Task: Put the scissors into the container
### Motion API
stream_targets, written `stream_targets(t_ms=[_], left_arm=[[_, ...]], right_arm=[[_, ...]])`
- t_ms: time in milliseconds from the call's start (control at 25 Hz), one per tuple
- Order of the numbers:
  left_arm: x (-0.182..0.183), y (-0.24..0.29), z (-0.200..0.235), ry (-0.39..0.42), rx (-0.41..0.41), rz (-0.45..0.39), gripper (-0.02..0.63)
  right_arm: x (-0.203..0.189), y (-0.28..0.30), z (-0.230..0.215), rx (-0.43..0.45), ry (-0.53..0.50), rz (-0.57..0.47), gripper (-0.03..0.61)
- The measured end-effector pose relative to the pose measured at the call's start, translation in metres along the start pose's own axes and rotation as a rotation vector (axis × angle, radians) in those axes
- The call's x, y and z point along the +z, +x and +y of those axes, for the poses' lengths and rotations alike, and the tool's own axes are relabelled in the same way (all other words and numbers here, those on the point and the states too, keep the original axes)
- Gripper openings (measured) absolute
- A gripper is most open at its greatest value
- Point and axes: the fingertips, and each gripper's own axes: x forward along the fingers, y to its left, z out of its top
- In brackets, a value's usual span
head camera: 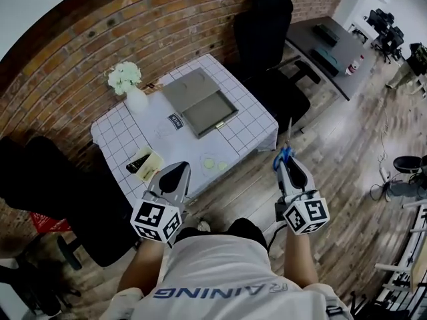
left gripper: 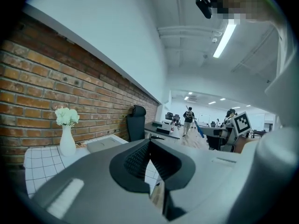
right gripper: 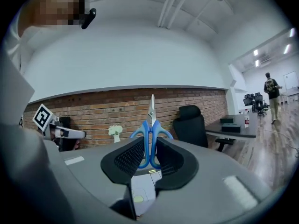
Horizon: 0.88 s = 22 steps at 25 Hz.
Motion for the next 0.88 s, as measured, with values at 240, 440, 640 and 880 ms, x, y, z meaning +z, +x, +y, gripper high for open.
stream_targets(t_ms=[240,440,640,880], left_arm=[[0.004,0.021,0.035,-0.027,0.107,-0.004,0.000],[0.013,0.046,0.067,-0.051,0.252,-0.018,0.000],[0.037,0.080,0.081,-0.046,0.391,-0.044,0.000],[0.040,0.113,0.089,-0.085,0.526,-0.038,0.000]], right_arm=[[0.006,0.073,-0.004,0.123,-0.018,0.034,0.103],[0.011,0.147,-0.015,0.252,-0.016,0.045,0.103],[0.031,0.220,-0.034,0.395,-0.025,0.059,0.103],[0.031,0.286,-0.058,0.515,-0.045,0.111,0.103]])
